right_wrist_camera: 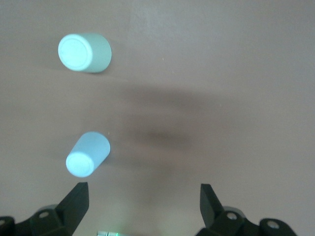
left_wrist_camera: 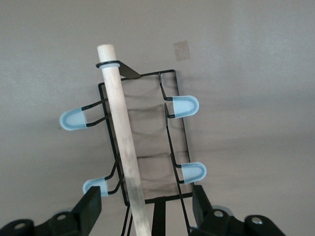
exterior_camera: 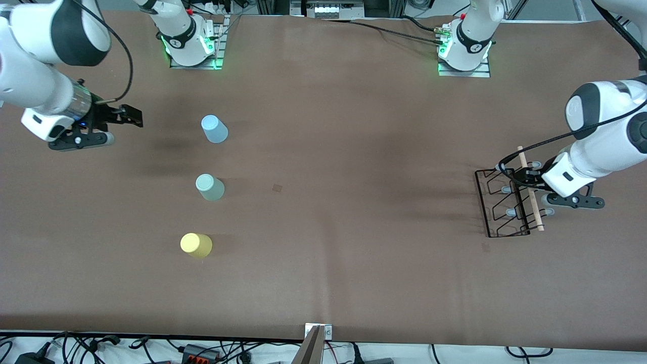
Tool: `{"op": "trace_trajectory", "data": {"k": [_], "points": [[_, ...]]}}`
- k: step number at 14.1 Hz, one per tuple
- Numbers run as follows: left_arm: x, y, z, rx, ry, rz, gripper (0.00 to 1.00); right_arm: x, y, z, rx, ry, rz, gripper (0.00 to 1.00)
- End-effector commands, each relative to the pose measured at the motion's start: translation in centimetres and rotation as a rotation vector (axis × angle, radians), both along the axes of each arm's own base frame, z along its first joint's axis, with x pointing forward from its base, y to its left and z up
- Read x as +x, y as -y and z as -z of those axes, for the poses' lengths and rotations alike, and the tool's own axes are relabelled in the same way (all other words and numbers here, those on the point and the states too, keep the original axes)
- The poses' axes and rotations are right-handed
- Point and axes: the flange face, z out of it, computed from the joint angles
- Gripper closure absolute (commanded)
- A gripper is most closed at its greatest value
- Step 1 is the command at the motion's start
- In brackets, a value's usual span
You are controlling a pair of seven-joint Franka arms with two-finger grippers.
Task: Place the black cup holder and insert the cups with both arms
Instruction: 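Grasp the rack handle with the left gripper while the right grasps teal cup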
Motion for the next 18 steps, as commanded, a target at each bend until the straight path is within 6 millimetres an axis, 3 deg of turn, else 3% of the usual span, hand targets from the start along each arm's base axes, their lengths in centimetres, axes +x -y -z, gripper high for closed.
{"op": "trace_trajectory", "data": {"k": [1, 4, 6, 8, 9, 11, 13, 15, 16, 17, 18], "points": [[-0.5, -0.5, 0.8, 0.016, 0.009, -0.03, 0.27, -1.6, -0.6, 2.3, 0.004, 0.038, -0.025, 0.0], [-0.7, -0.5, 1.9, 0.015, -0.01, -0.05, 0.42, -1.4, -2.2, 3.4, 0.006, 0.086, -0.036, 0.0], [-0.7, -0.6, 2.4, 0.053, -0.019, -0.031, 0.58, -0.4, -4.0, 4.0, 0.04, 0.132, 0.017, 0.0], [-0.4, -0.9, 2.5, 0.063, 0.004, -0.025, 0.68, 1.3, -7.2, 4.7, 0.058, 0.198, 0.01, 0.0], [-0.4, -1.0, 2.5, 0.062, 0.002, -0.026, 0.78, 2.2, -8.3, 5.3, 0.063, 0.222, 0.036, 0.0], [-0.5, -1.1, 2.5, 0.063, -0.001, -0.028, 0.93, 3.9, -10.1, 7.8, 0.075, 0.262, 0.05, 0.0], [-0.4, -1.2, 2.1, 0.064, 0.004, -0.027, 0.98, 4.8, -10.7, 10.5, 0.076, 0.262, 0.044, 0.0], [-0.4, -0.8, 1.1, 0.065, -0.005, -0.018, 0.98, 5.2, -10.6, 12.5, 0.078, 0.269, 0.049, 0.0], [-0.1, -0.2, -0.9, 0.069, -0.014, -0.015, 0.98, 5.4, -10.7, 13.3, 0.08, 0.277, 0.05, 0.0], [0.2, 0.8, -2.8, 0.074, -0.037, -0.008, 0.98, 5.5, -10.8, 14.0, 0.081, 0.281, 0.05, 0.0], [0.5, 4.1, -5.0, 0.075, -0.09, 0.018, 0.98, 5.5, -10.9, 14.8, 0.081, 0.276, 0.049, 0.0]]}}
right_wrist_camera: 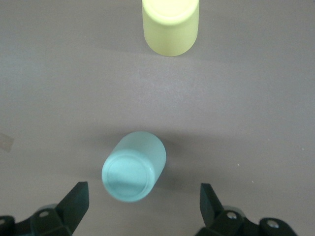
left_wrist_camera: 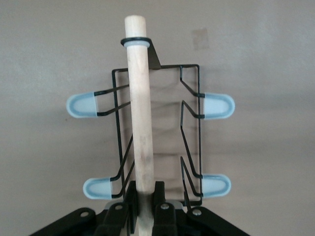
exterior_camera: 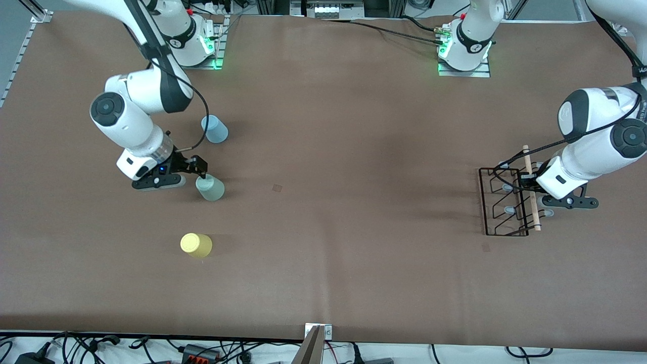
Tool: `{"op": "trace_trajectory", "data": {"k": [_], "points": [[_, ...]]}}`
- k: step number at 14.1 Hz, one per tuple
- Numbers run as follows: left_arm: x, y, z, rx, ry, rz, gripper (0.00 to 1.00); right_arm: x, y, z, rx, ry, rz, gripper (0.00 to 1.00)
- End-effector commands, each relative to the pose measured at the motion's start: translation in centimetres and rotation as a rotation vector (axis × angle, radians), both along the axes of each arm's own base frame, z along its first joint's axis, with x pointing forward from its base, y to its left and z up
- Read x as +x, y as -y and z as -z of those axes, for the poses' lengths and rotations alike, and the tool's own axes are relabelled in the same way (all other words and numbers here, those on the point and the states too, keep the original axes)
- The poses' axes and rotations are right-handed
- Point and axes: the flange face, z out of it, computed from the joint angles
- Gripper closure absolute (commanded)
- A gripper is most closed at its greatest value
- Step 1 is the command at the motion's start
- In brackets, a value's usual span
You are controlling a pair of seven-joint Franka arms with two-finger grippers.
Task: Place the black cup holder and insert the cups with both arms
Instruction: 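Grasp the rack handle with the left gripper while the right grasps teal cup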
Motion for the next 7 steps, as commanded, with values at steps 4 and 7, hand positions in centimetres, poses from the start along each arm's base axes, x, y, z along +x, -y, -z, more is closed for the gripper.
{"op": "trace_trajectory", "data": {"k": [4, 7], "points": [[-0.4, 14.8, -10.7, 0.049, -0.176, 0.026, 0.99, 0.5, -1.2, 2.3, 0.013, 0.006, 0.011, 0.0], [-3.1, 25.1, -11.0, 0.018, -0.167, 0.157, 0.99, -0.1, -3.7, 3.4, 0.022, -0.003, 0.067, 0.0]]}}
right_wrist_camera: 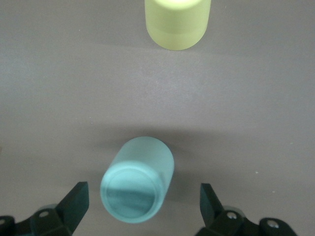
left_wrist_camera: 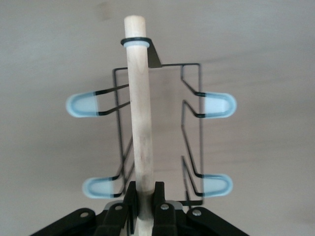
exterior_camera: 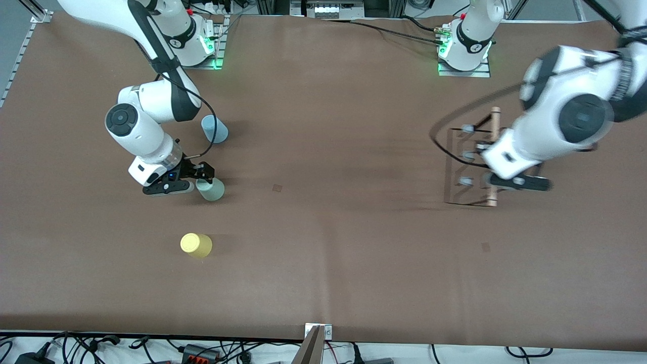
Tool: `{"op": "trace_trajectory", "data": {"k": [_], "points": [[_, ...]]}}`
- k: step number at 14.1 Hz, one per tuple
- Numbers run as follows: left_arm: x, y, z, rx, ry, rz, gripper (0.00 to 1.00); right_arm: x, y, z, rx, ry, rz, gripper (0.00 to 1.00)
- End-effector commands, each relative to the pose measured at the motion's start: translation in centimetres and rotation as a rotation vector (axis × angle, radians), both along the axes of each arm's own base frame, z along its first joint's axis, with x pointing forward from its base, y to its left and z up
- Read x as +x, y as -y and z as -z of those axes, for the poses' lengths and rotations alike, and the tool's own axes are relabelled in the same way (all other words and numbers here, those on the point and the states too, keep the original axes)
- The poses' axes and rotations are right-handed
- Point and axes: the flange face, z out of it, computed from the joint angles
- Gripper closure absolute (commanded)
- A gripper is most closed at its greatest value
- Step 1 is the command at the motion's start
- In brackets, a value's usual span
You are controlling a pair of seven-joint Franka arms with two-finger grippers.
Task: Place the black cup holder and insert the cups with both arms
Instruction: 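Grasp the rack handle with the left gripper while the right grasps teal cup, then set the rack down mid-table with the left gripper and release it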
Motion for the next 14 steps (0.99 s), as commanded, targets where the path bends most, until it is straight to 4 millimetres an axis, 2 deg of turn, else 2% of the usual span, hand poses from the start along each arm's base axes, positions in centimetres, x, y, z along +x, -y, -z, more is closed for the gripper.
{"op": "trace_trajectory", "data": {"k": [1, 4, 6, 8, 9, 11, 13, 14], "points": [[-1.9, 7.7, -0.8, -0.022, 0.01, 0.044, 0.99, -0.1, -2.6, 0.7, 0.017, 0.007, 0.033, 0.0], [-2.7, 15.2, -0.5, -0.143, 0.055, -0.062, 0.99, 0.0, -2.7, 2.8, 0.02, 0.021, 0.03, 0.0], [-3.5, 18.7, -0.1, -0.171, 0.101, -0.124, 0.99, -0.1, -2.6, 3.3, 0.017, 0.019, 0.023, 0.0], [-4.9, 22.5, 0.8, -0.198, 0.122, -0.101, 0.99, -0.2, -2.4, 3.4, 0.015, 0.016, 0.022, 0.0], [-5.4, 24.3, 1.7, -0.207, 0.135, -0.123, 0.99, -0.3, -2.5, 3.6, 0.014, 0.012, 0.018, 0.0], [-6.7, 28.3, 5.0, -0.217, 0.146, -0.171, 0.99, -0.1, -2.4, 3.0, 0.015, 0.02, 0.018, 0.0], [-7.4, 30.6, 7.7, -0.213, 0.174, -0.174, 0.99, -0.1, -2.4, 3.0, 0.015, 0.018, 0.024, 0.0], [-7.4, 31.0, 8.5, -0.209, 0.191, -0.184, 0.99, -0.1, -2.5, 3.1, 0.015, 0.016, 0.023, 0.0]]}}
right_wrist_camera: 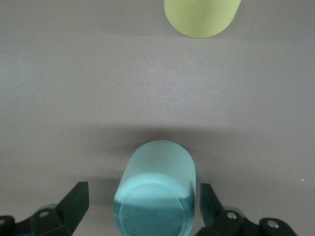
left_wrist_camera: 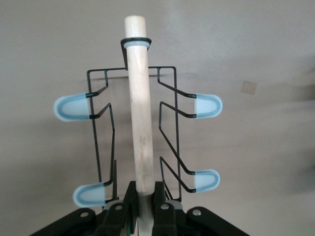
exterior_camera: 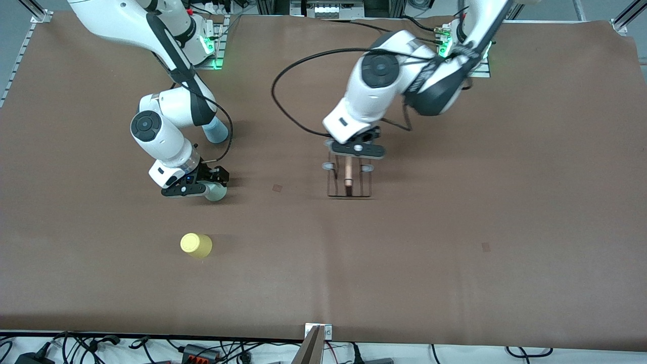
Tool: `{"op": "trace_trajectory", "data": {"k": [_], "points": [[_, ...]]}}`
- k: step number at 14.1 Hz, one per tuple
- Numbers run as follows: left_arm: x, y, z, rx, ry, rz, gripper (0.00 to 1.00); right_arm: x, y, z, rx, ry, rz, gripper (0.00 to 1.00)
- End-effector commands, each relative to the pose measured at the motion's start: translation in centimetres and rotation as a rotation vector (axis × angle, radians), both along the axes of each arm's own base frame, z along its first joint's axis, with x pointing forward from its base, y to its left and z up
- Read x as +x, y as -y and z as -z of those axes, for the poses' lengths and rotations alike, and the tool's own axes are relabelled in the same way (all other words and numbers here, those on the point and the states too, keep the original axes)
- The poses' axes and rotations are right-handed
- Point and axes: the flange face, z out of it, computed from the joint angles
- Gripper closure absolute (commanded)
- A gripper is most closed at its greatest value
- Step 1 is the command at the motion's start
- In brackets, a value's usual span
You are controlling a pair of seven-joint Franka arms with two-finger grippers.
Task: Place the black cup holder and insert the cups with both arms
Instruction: 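Set the rack down mid-table with the left gripper and release it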
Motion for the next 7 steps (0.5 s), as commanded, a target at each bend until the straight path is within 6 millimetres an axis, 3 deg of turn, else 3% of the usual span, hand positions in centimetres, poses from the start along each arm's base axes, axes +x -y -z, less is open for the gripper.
{"op": "trace_trajectory", "data": {"k": [1, 4, 5, 6, 7], "points": [[0.9, 1.4, 1.1, 0.0, 0.049, -0.051, 0.99, 0.1, -0.2, 0.0, 0.005, 0.003, 0.002, 0.0], [1.0, 1.4, 1.8, 0.003, 0.043, -0.058, 0.98, 0.1, 0.0, 0.3, 0.003, -0.001, 0.002, 0.0], [0.5, 2.0, 2.1, 0.008, 0.043, -0.043, 0.73, 0.1, 0.0, 0.3, 0.003, -0.002, 0.001, 0.0], [0.3, 2.1, 2.8, 0.025, 0.046, -0.028, 0.26, 0.1, 0.0, 0.3, 0.003, -0.002, -0.001, 0.01], [0.3, 2.1, 2.9, 0.04, 0.063, -0.006, 0.0, 0.1, 0.0, 0.3, 0.003, -0.002, -0.001, 0.08]]}}
